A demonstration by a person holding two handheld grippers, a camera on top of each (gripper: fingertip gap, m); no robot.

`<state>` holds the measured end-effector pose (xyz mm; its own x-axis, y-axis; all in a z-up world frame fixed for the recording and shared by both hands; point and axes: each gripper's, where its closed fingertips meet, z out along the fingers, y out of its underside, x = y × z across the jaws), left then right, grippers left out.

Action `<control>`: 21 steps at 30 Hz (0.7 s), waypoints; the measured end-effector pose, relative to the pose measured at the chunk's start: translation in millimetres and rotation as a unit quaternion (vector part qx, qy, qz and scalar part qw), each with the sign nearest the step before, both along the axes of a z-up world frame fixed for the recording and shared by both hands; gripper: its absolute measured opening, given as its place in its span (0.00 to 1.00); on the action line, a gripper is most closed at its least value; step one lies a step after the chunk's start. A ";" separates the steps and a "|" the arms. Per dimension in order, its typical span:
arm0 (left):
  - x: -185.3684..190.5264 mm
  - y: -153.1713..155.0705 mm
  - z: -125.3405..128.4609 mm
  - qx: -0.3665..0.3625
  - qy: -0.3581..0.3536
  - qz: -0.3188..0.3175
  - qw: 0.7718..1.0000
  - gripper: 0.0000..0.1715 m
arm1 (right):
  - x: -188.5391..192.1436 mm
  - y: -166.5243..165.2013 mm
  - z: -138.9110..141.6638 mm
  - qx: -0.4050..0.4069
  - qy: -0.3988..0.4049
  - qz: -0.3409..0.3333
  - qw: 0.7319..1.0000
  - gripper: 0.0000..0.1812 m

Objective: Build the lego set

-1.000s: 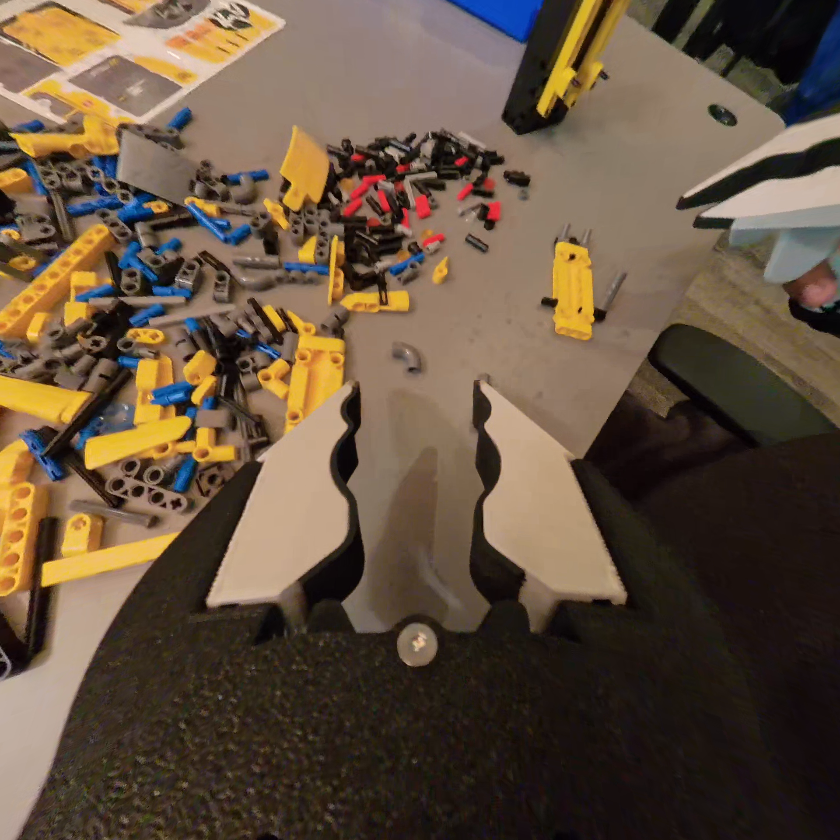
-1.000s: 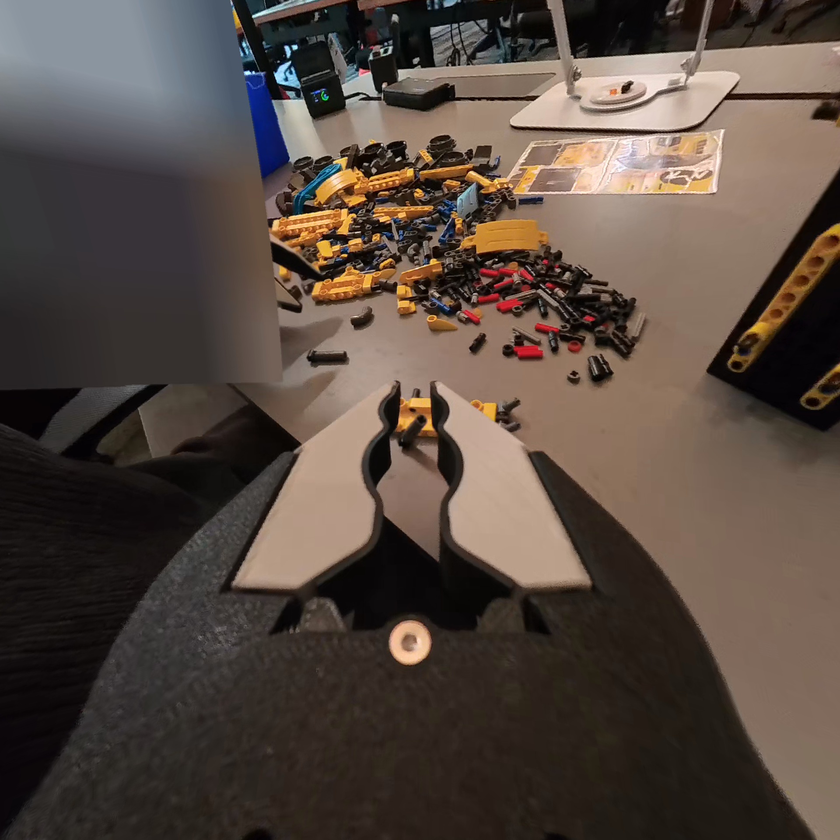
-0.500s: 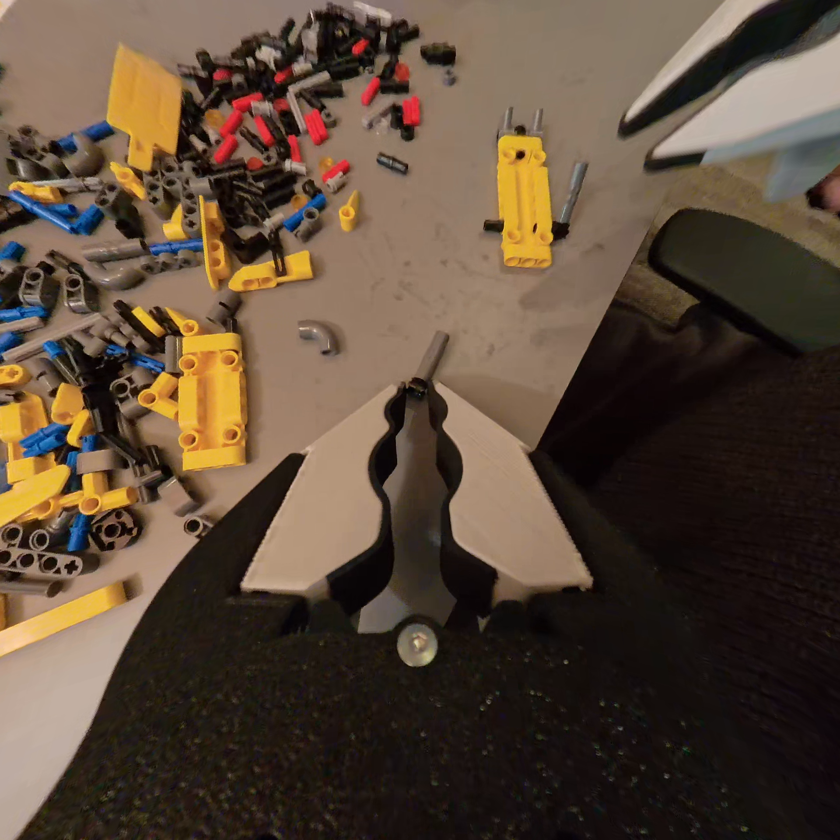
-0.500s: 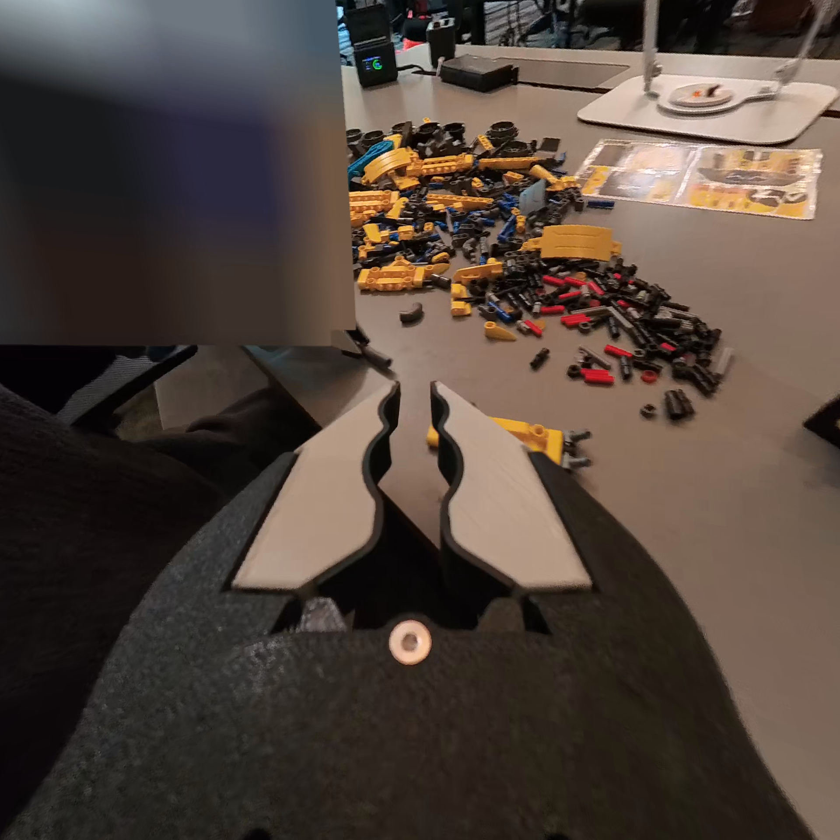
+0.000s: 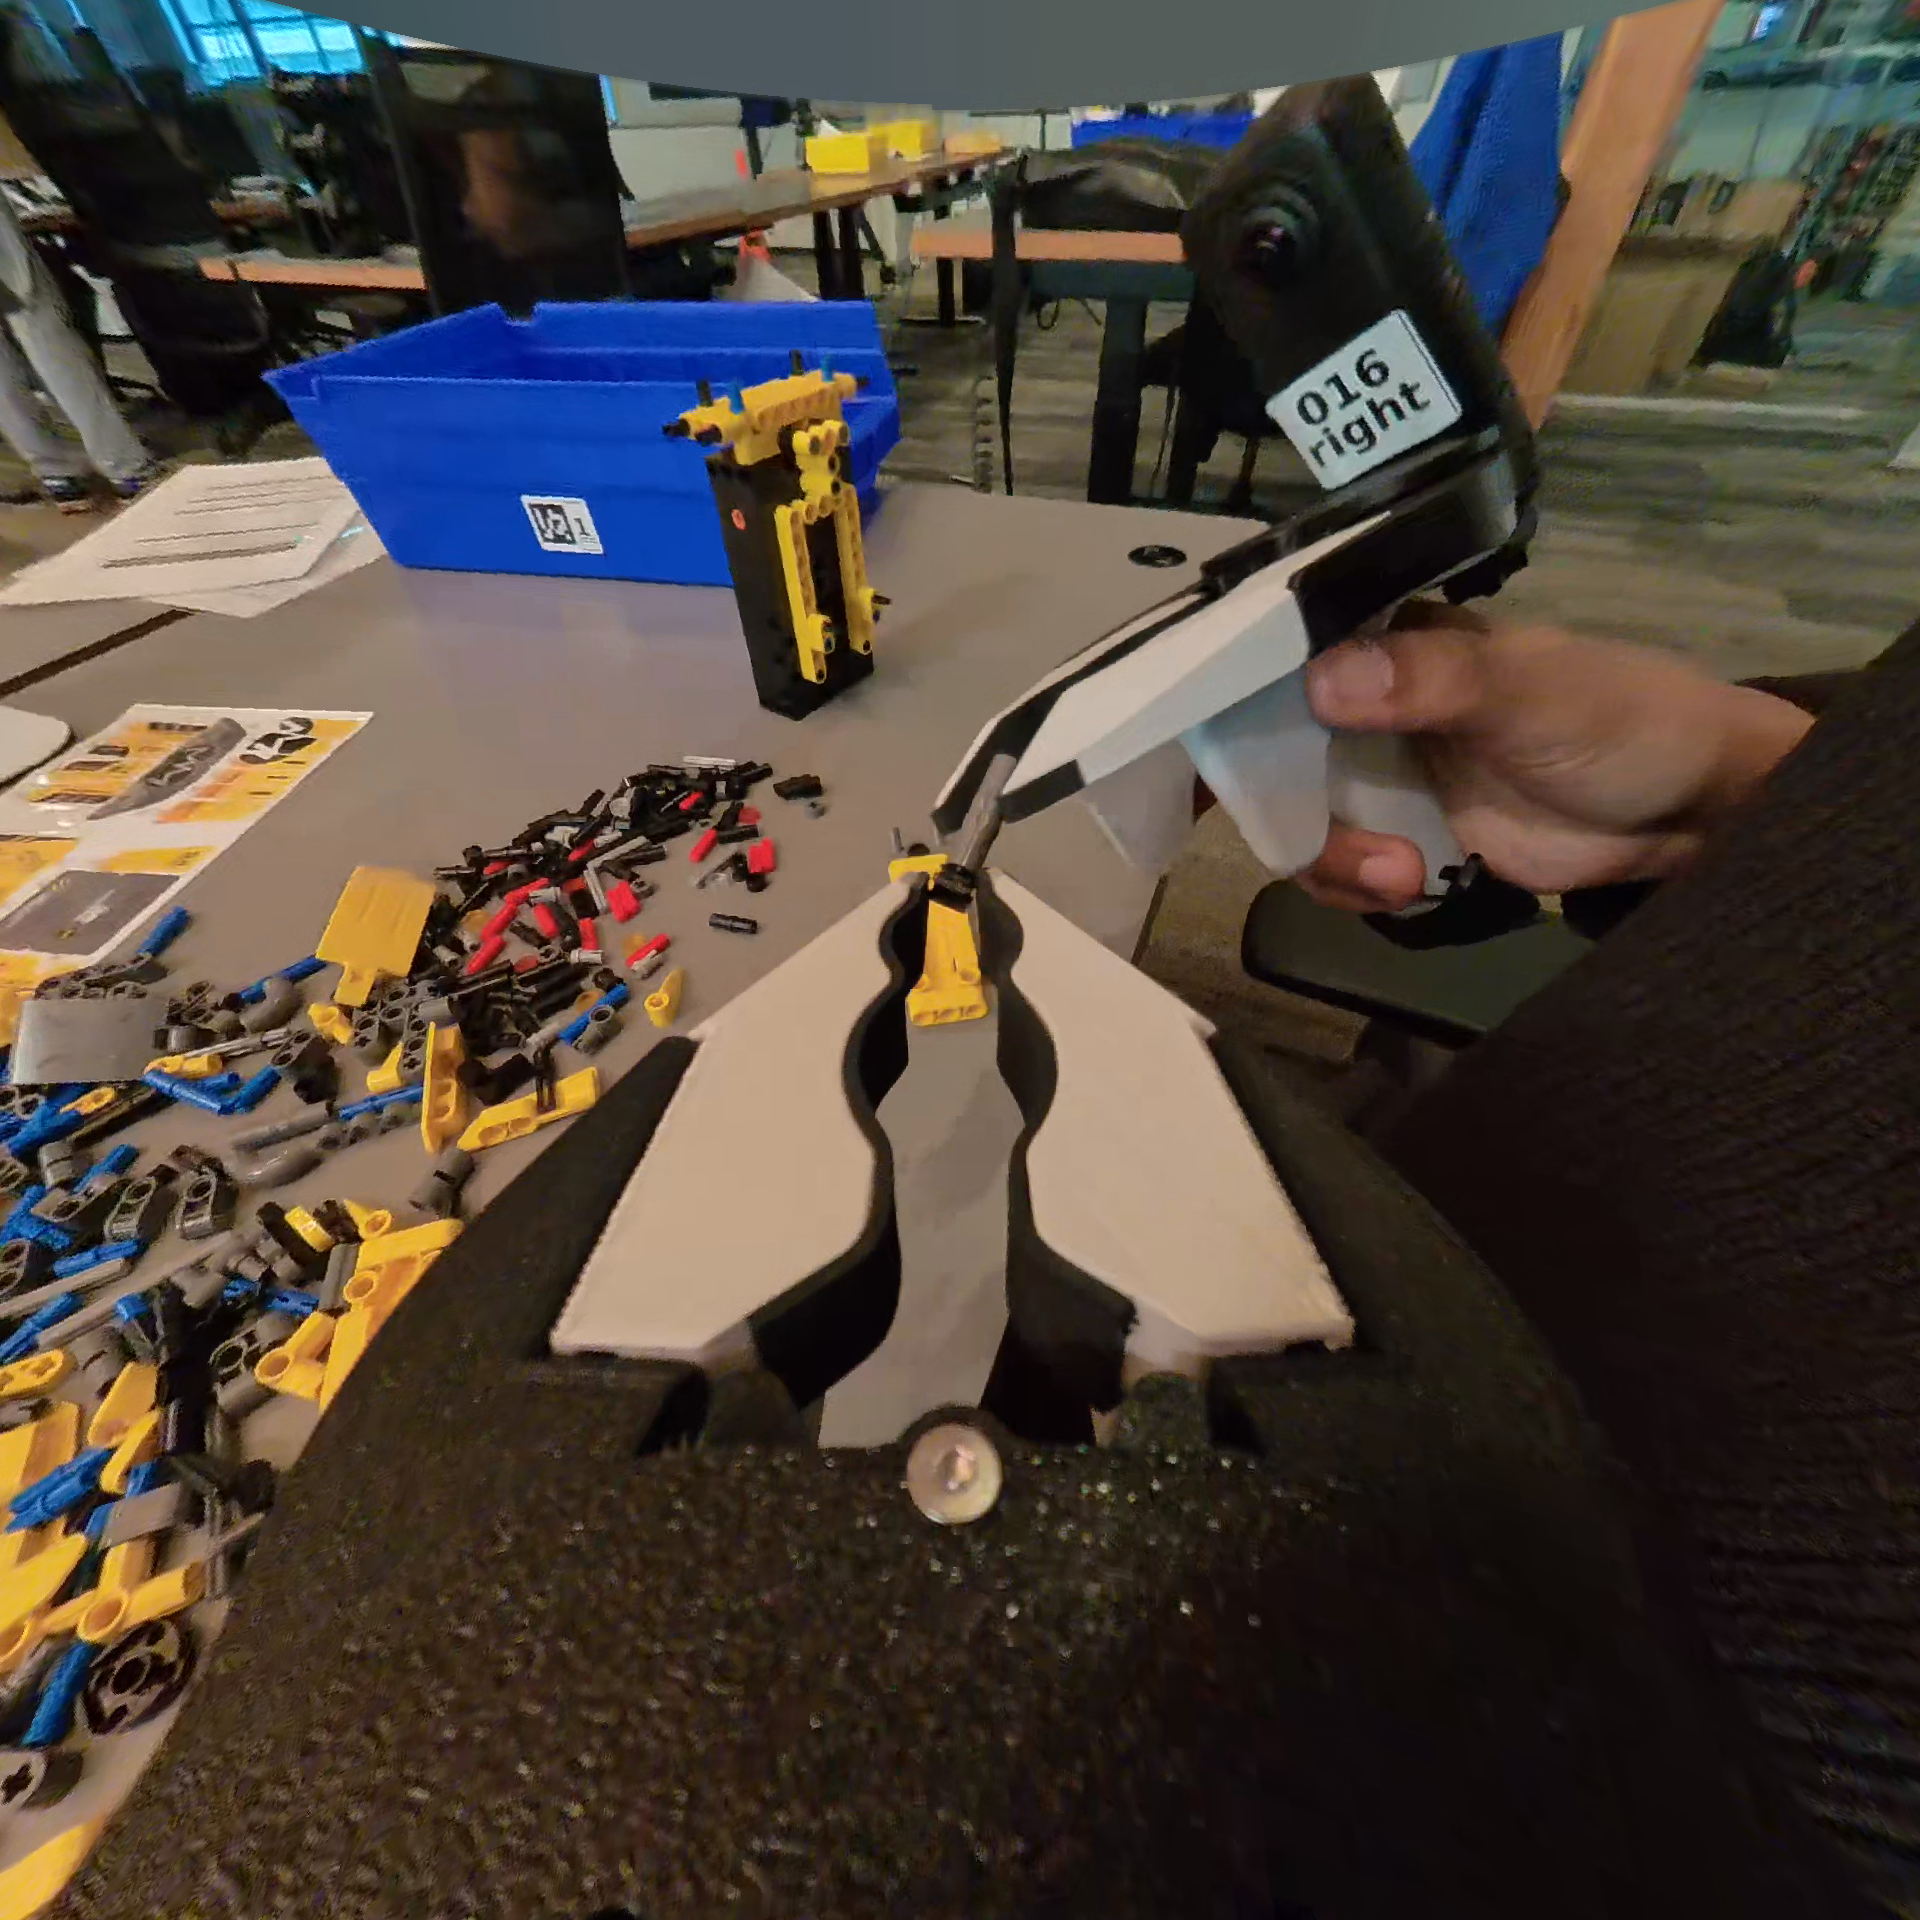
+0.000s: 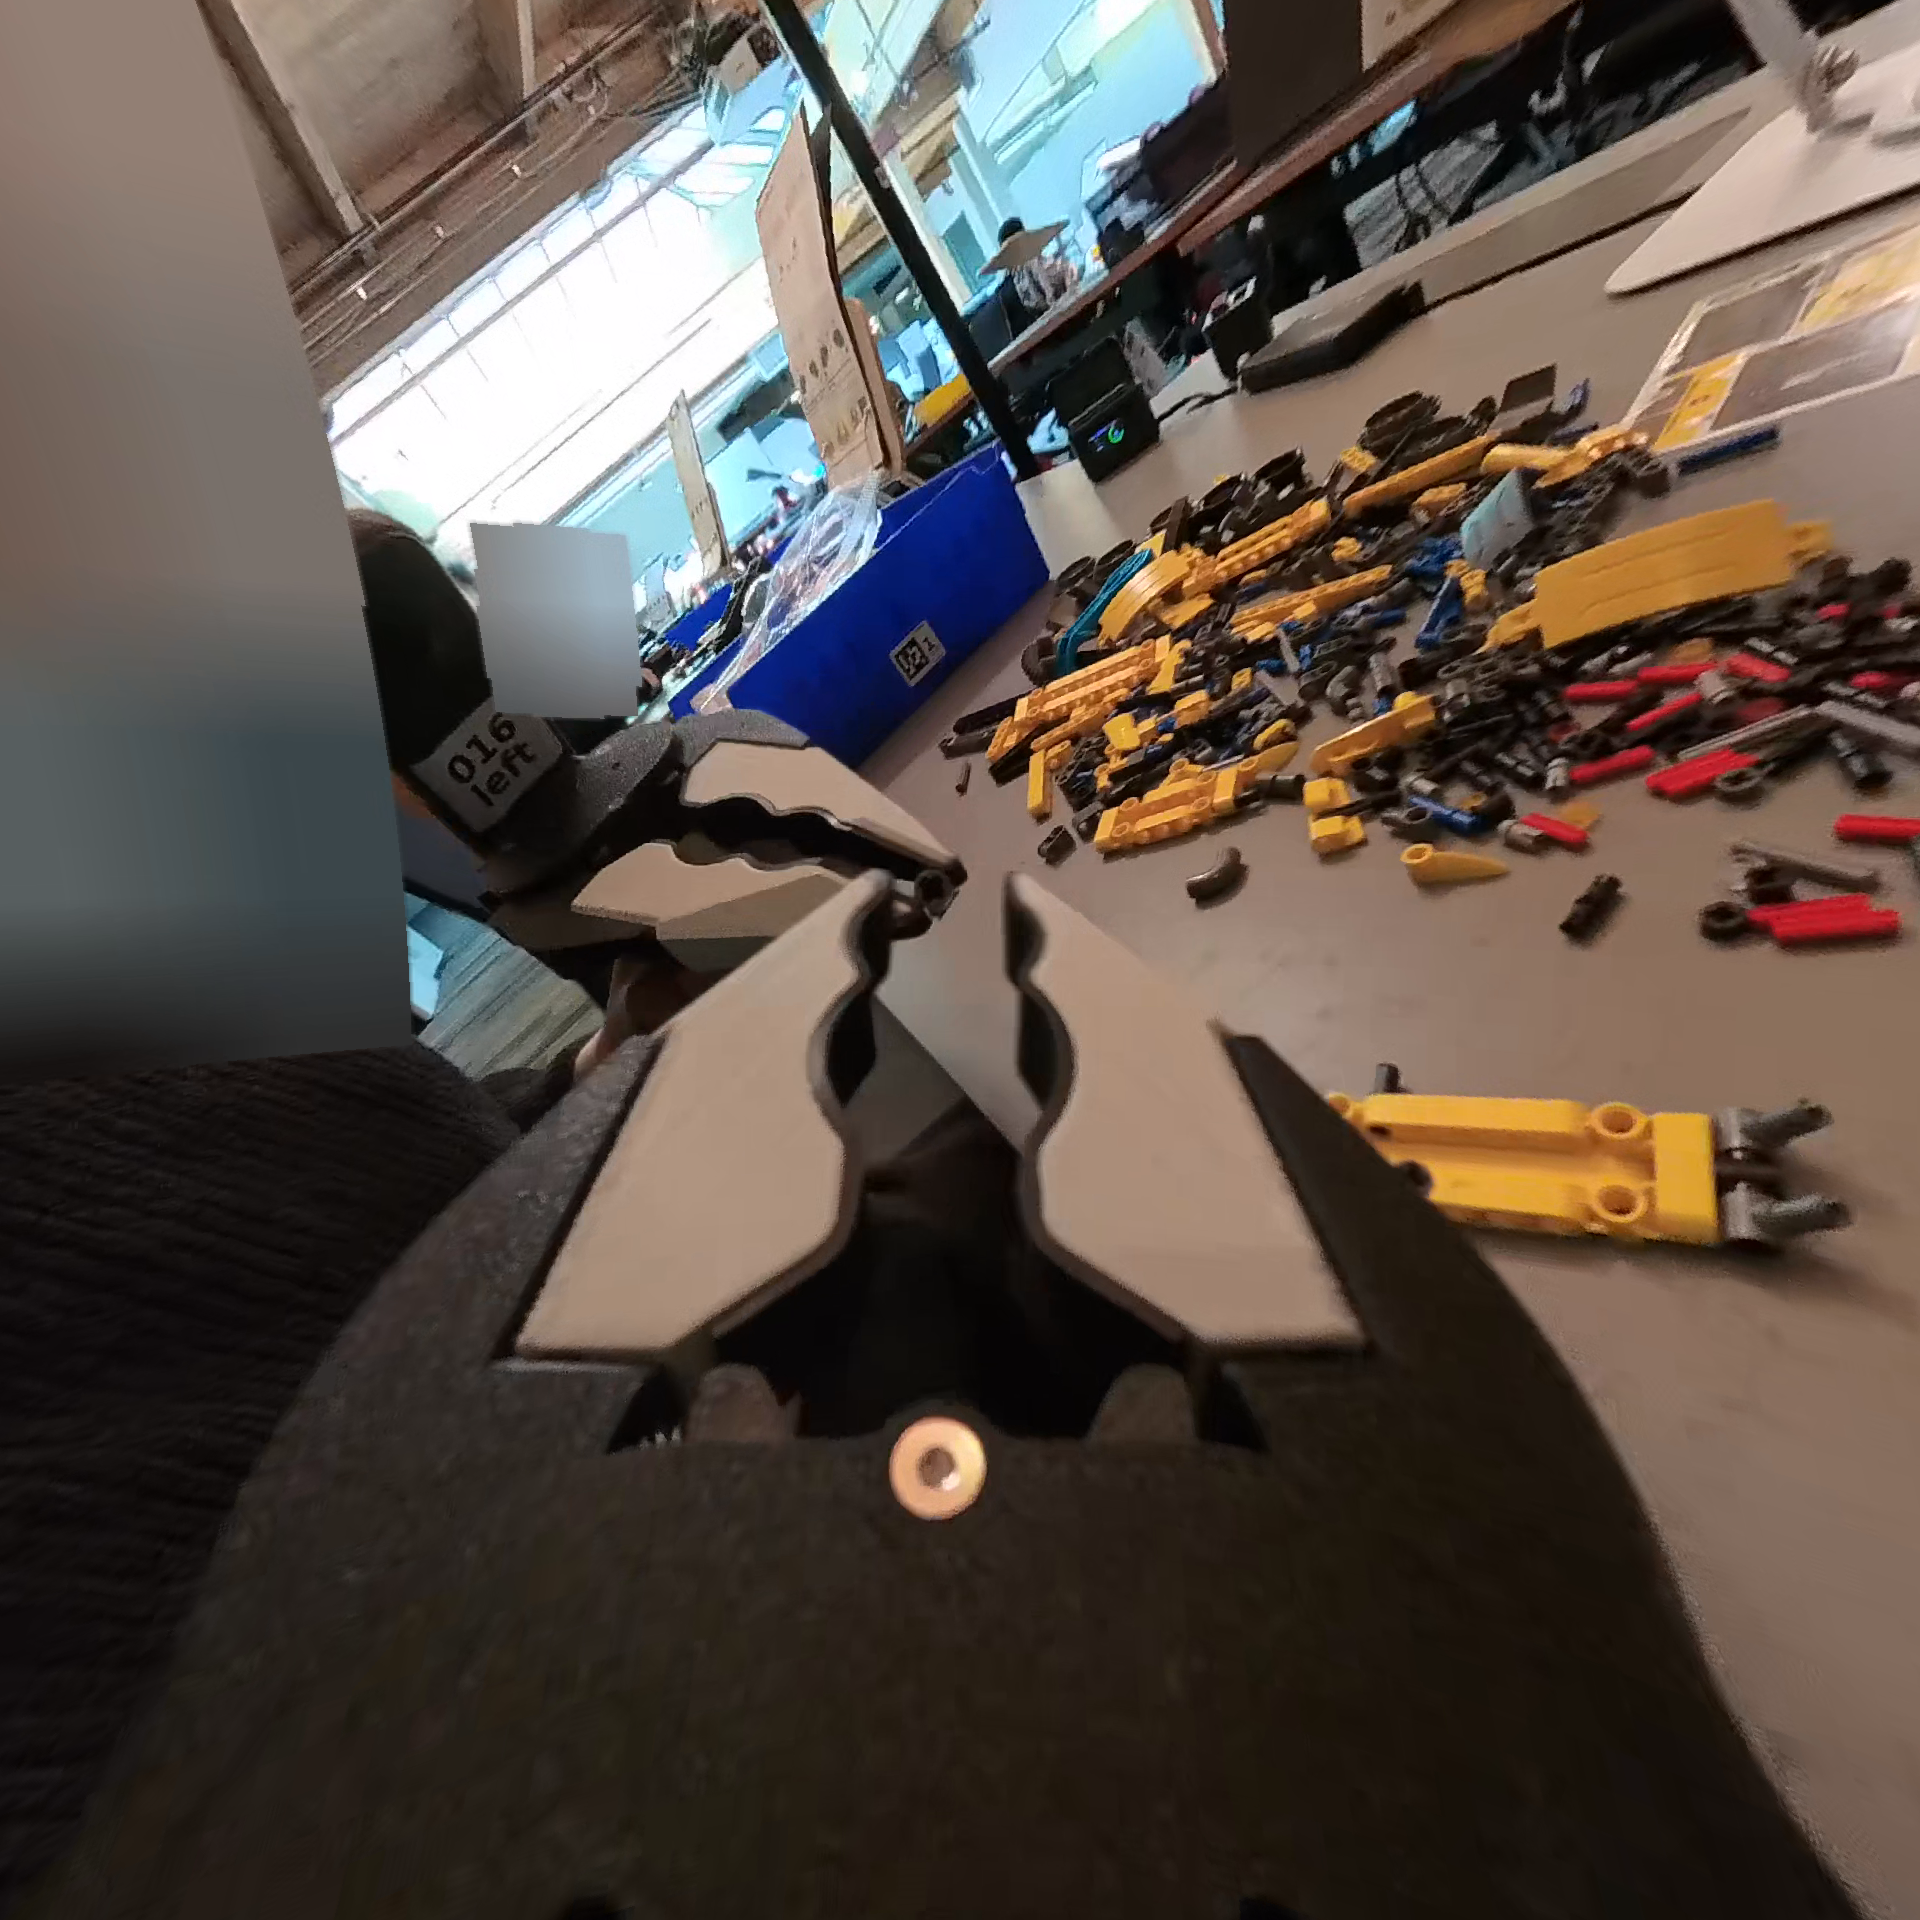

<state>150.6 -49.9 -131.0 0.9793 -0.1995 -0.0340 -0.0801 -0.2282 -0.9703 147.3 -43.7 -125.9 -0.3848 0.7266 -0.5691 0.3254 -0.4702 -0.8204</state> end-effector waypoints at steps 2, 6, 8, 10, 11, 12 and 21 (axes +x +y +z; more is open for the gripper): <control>3.0 1.0 -4.0 -0.007 0.017 0.000 1.000 0.05 | 1.6 -1.6 -0.9 -0.005 -0.003 0.009 1.000 0.04; 6.9 -1.8 -8.9 -0.018 0.002 -0.022 1.000 0.05 | 5.7 -2.0 -3.7 0.002 -0.018 0.037 0.999 0.04; 9.1 -5.9 -5.4 -0.018 -0.070 -0.052 0.996 0.07 | 12.3 -3.6 2.8 0.015 0.000 0.070 0.997 0.03; 15.9 -12.3 0.4 -0.023 -0.172 -0.110 0.979 0.09 | 21.8 -8.6 10.0 0.038 0.020 0.120 0.992 0.03; 20.2 -16.3 5.3 -0.023 -0.225 -0.143 0.963 0.10 | 27.5 -12.8 12.1 0.054 0.028 0.150 0.987 0.03; 26.7 -21.7 11.4 -0.022 -0.272 -0.185 0.944 0.10 | 32.8 -17.2 11.9 0.072 0.030 0.180 0.981 0.03; 64.7 -40.6 -2.7 -0.093 -0.295 -0.298 0.903 0.04 | 56.8 -48.0 1.9 0.120 0.024 0.320 0.939 0.03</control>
<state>215.2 -90.4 -133.7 0.5320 -0.6458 0.5477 0.2765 -0.4788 -0.8332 204.1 -91.8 -124.1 -0.8084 0.4422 -0.3884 0.4377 0.0105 -0.8991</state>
